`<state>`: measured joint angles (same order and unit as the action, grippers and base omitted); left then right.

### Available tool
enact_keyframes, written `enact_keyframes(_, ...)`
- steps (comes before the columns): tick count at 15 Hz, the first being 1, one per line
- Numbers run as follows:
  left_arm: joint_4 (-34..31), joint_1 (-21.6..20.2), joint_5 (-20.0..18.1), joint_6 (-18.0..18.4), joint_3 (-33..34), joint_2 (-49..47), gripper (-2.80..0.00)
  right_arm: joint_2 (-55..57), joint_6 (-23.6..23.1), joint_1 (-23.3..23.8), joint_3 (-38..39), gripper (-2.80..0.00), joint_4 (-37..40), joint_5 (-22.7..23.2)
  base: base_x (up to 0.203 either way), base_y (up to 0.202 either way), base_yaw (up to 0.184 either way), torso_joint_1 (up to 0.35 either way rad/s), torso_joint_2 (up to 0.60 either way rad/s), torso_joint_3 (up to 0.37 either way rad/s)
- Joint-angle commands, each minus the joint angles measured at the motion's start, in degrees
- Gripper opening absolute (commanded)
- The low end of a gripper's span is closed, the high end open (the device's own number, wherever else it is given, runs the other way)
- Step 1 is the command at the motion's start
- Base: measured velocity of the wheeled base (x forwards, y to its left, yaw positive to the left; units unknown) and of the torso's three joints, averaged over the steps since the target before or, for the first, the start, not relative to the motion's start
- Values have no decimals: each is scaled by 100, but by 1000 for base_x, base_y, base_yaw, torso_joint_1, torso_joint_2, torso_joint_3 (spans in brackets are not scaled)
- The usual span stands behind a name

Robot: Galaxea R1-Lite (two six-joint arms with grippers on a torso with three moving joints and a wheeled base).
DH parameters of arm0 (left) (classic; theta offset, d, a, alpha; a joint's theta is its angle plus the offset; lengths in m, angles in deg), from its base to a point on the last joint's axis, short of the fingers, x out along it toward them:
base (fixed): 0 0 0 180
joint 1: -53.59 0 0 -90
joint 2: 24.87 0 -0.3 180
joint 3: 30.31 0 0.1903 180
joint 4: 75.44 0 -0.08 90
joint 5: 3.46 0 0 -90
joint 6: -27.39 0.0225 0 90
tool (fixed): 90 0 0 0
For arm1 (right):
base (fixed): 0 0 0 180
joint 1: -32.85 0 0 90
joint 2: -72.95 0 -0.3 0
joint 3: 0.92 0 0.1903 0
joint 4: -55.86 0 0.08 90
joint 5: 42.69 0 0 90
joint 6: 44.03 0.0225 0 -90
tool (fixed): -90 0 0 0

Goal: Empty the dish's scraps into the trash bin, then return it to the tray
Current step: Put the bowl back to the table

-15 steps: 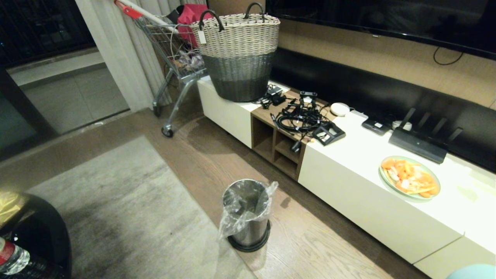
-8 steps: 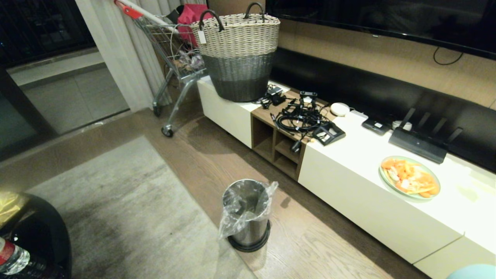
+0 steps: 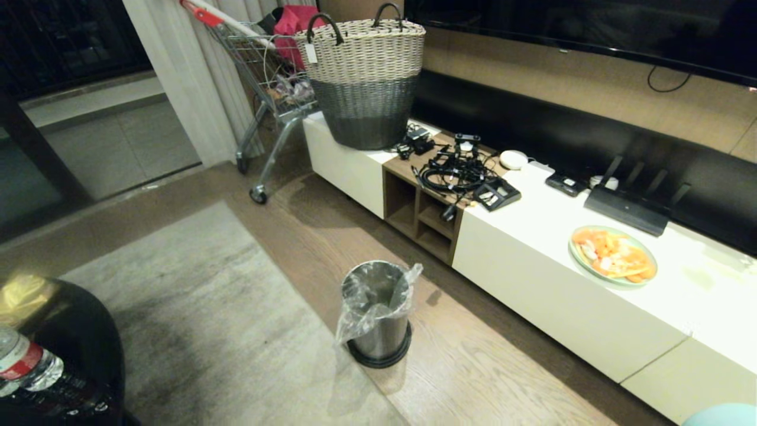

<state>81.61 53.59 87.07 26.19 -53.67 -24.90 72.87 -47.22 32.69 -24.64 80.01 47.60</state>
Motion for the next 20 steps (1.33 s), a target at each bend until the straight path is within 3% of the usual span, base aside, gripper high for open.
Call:
enact_keyframes(1, 2, 0, 0, -4, 0, 2, -280, 7, -6, -2, 0, -280, 0, 6, -188, 0, -2, 2, 5, 2)
enact_keyframes(8, 2, 0, 0, -4, 0, 2, -280, 7, -6, -2, 0, -280, 0, 6, -180, 0, 0, 5, 1, 3)
enact_keyframes(20, 2, 0, 0, -4, 0, 2, -280, 7, -6, -2, 0, -280, 0, 6, -5, 0, 0, -1, 1, 1)
